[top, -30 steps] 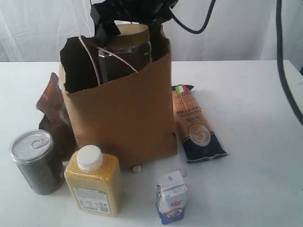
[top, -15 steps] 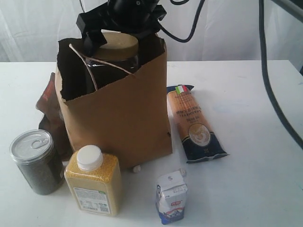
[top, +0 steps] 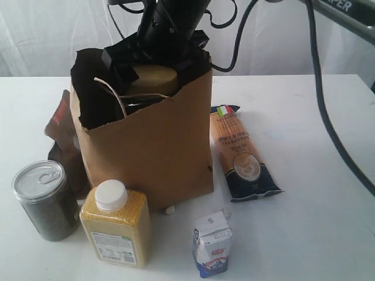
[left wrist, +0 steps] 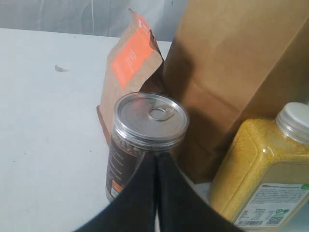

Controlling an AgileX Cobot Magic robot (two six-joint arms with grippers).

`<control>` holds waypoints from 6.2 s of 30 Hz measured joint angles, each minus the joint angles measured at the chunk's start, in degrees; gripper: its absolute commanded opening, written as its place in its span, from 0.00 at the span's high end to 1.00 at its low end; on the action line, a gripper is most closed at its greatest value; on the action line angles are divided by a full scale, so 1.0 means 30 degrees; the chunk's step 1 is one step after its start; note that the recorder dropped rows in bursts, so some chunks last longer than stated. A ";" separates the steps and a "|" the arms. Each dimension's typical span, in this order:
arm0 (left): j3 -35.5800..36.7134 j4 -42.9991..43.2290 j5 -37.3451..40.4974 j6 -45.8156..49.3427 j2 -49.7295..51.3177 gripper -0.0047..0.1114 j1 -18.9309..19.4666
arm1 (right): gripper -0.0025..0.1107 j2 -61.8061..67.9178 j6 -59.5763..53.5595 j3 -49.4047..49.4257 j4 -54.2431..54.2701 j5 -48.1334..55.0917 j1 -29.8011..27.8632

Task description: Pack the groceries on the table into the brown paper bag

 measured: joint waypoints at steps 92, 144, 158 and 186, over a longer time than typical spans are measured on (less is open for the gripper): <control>0.0000 0.0000 0.0000 0.0000 0.0000 0.96 0.0000 | 0.05 -0.3160 0.0597 0.0000 -0.2367 -0.0326 0.1330; 0.0000 0.0000 0.0000 0.0000 0.0000 0.96 0.0000 | 0.98 -2.2478 0.2436 2.1098 -0.1076 -0.0623 0.1930; 0.0000 0.0000 0.0000 0.0000 0.0000 0.96 0.0000 | 0.98 -3.2888 0.2474 3.6597 -0.0921 -1.8455 -0.0717; 0.0000 0.0000 0.0000 0.0000 0.0000 0.96 0.0000 | 0.98 -3.9037 0.2509 4.0866 -0.0565 -1.6627 -1.0776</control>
